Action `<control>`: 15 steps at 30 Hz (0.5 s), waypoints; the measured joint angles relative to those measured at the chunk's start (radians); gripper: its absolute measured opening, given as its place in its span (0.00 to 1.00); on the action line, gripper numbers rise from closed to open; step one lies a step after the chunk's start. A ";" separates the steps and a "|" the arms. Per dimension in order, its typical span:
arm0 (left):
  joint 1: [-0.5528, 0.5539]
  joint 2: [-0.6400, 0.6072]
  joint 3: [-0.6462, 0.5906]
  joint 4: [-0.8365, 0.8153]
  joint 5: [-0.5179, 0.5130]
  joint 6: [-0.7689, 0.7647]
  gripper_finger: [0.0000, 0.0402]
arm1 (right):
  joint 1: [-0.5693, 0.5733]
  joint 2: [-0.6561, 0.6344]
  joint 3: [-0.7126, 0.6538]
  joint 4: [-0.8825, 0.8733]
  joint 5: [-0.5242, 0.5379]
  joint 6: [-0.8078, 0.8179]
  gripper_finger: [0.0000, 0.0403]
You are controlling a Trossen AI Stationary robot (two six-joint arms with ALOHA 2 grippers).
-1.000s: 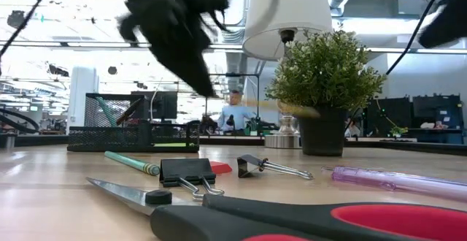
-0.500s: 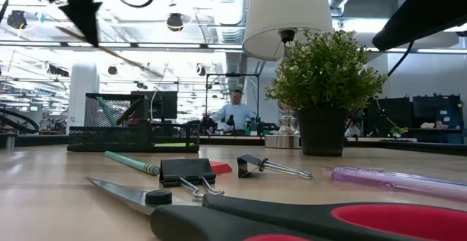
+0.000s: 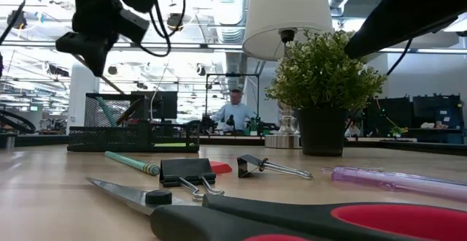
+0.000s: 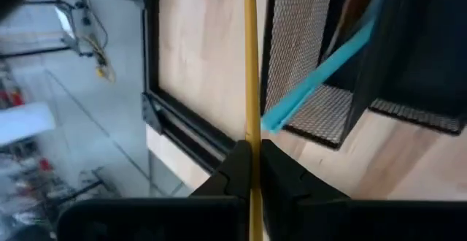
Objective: Pick and place office supplies into organizer
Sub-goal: Put the yellow pencil into the black desk organizer
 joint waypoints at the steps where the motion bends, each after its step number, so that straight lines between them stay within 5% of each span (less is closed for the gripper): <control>1: 0.002 0.013 0.000 -0.015 -0.001 0.014 0.00 | 0.000 0.000 0.000 0.000 -0.003 0.000 0.00; 15: -0.072 -0.058 0.098 -0.011 0.008 -0.030 0.00 | 0.002 0.000 0.000 -0.001 -0.003 0.000 0.00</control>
